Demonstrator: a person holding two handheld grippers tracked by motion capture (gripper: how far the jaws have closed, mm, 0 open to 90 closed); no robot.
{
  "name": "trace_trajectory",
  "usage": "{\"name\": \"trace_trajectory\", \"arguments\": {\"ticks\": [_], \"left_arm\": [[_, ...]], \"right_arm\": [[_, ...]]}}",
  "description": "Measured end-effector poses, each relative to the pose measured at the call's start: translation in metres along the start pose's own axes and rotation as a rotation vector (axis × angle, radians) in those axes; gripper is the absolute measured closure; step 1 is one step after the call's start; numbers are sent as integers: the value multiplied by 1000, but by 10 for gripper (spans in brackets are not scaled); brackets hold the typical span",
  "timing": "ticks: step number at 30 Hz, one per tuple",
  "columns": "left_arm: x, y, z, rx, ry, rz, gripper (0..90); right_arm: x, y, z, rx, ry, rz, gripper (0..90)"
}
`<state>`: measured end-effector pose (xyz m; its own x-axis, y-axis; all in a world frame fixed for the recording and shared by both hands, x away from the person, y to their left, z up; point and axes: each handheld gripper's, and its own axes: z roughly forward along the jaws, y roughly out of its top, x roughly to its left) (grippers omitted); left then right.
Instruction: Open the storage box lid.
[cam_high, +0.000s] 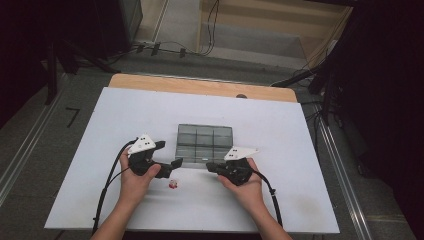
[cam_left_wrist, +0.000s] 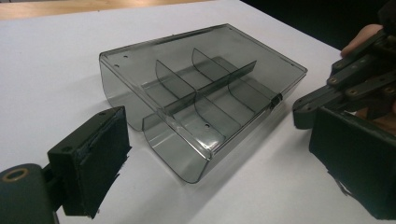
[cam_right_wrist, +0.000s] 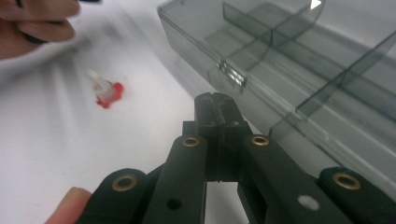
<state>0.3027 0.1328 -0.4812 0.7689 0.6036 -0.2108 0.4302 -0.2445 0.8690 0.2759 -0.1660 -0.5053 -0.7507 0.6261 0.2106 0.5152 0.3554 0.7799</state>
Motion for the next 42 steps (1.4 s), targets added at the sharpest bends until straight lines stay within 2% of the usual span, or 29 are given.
{"name": "trace_trajectory", "arguments": {"ticks": [3, 4, 8, 17, 21, 25, 32, 42], "left_arm": [[0, 0, 1, 7, -2, 3, 44], [0, -1, 1, 7, -2, 5, 44], [0, -1, 3, 8, -2, 3, 44], [0, -2, 3, 16, -18, 0, 58], [1, -1, 3, 15, -15, -2, 59], [2, -1, 2, 17, -6, 2, 83], [3, -1, 0, 16, -5, 1, 86], [6, -1, -2, 39, -3, 17, 205]], "right_arm": [[-2, -3, 7, 22, -25, 18, 877], [-3, -4, 10, 36, -53, 5, 877], [-2, -5, 14, 41, -72, 0, 878], [-1, -3, 14, 8, -55, 30, 877], [-1, -2, 12, -8, -61, 28, 877], [-2, -2, 11, -9, -48, 51, 877], [-1, 1, 7, -30, -44, 44, 877], [-1, 4, 3, -49, -47, 44, 877]]}}
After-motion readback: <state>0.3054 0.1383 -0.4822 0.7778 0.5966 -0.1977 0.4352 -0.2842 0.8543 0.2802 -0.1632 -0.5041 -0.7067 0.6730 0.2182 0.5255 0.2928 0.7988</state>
